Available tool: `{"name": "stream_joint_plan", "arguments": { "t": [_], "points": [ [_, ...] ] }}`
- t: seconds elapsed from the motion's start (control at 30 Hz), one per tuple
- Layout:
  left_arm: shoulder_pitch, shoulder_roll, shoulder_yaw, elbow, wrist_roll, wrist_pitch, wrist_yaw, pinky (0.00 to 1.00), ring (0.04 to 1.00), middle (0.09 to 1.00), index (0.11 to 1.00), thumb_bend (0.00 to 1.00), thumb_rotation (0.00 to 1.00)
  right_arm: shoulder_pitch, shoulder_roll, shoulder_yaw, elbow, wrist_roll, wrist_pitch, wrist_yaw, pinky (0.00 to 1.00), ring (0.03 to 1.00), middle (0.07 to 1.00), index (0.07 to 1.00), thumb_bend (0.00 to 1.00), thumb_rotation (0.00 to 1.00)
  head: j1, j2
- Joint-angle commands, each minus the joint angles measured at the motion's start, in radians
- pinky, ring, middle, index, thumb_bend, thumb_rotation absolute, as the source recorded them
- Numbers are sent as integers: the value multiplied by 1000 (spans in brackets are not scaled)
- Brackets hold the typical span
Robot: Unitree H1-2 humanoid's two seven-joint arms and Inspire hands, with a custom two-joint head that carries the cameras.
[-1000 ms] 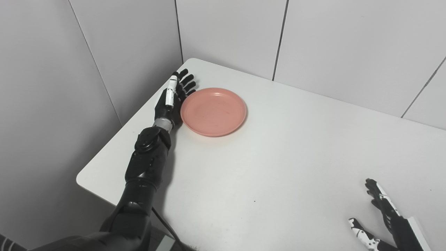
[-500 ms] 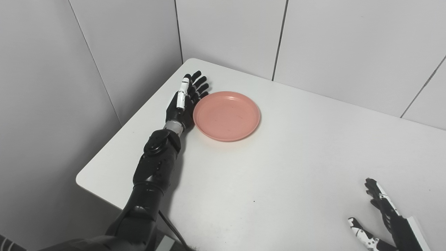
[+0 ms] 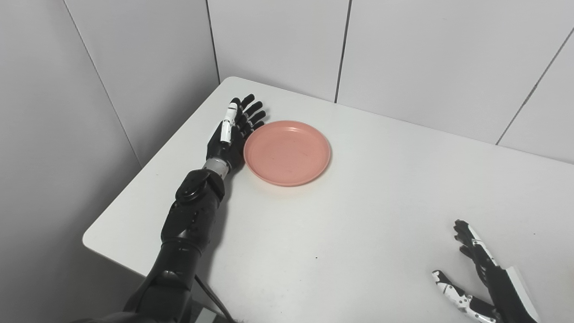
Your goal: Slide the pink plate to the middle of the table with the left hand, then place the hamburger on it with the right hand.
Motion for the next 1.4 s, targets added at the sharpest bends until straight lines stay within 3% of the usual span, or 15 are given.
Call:
{"name": "stream_joint_plan", "arguments": {
  "t": [0.0, 0.27, 0.53, 0.7, 0.97, 1.37],
  "points": [
    [21, -20, -31, 24, 20, 70, -4, 906, 901, 902, 886, 382, 1000, -1, 3, 8, 9, 0, -16, 8, 900, 935, 942, 939, 89, 892, -11, 5],
    [42, -38, -97, -20, 20, 114, -16, 909, 905, 905, 884, 376, 1000, 1, 13, 13, 20, 7, -21, 1, 901, 938, 944, 941, 142, 894, -62, 24],
    [61, -65, -145, -104, 11, 189, -31, 904, 907, 907, 895, 384, 1000, -8, 17, 30, 23, -6, -17, -4, 896, 937, 945, 946, 171, 968, -121, 43],
    [73, -88, -199, -159, 34, 245, -28, 889, 897, 901, 891, 374, 1000, -9, 26, 40, 9, -22, 27, -9, 896, 943, 952, 953, 175, 974, -157, 56],
    [84, -109, -275, -180, 61, 256, -68, 901, 901, 909, 898, 385, 1000, -10, 53, 34, 23, -29, 19, -23, 903, 950, 960, 958, 207, 1000, -215, 77],
    [128, -145, -330, -268, 69, 304, -66, 881, 891, 901, 889, 381, 1000, -13, 88, 35, 19, -86, 38, -50, 899, 946, 959, 958, 216, 1000, -307, 103]
  ]
}}
